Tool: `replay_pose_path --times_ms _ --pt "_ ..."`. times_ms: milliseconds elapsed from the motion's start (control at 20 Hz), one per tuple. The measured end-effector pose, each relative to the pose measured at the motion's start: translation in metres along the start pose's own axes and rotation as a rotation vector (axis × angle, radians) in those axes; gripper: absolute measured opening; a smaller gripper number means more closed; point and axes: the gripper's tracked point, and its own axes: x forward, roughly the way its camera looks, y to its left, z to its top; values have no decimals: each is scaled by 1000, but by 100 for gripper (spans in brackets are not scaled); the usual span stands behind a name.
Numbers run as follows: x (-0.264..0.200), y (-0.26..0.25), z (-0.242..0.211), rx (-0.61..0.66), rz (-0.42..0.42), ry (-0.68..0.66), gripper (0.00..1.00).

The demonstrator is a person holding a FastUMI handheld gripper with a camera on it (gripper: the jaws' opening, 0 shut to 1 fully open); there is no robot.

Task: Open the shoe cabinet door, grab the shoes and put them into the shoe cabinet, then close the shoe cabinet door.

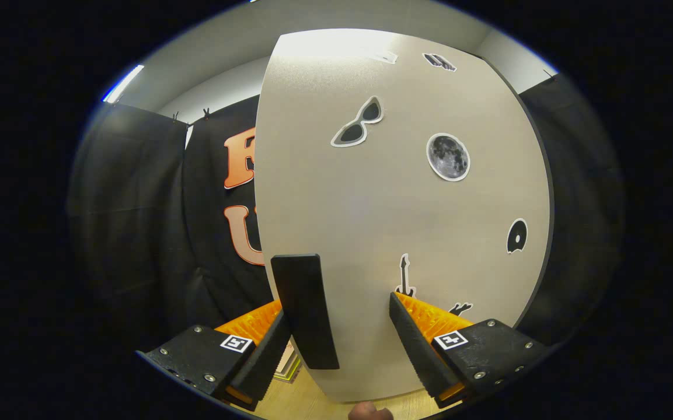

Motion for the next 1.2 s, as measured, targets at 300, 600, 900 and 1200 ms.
replay_pose_path --times_ms 300,600,900,1200 --pt "7 -1 3 -21 -33 -11 97" --pt "13 0 7 -36 -74 -9 98" --pt "4 0 6 -36 -54 9 98" --pt "-45 0 1 -76 -98 42 97"
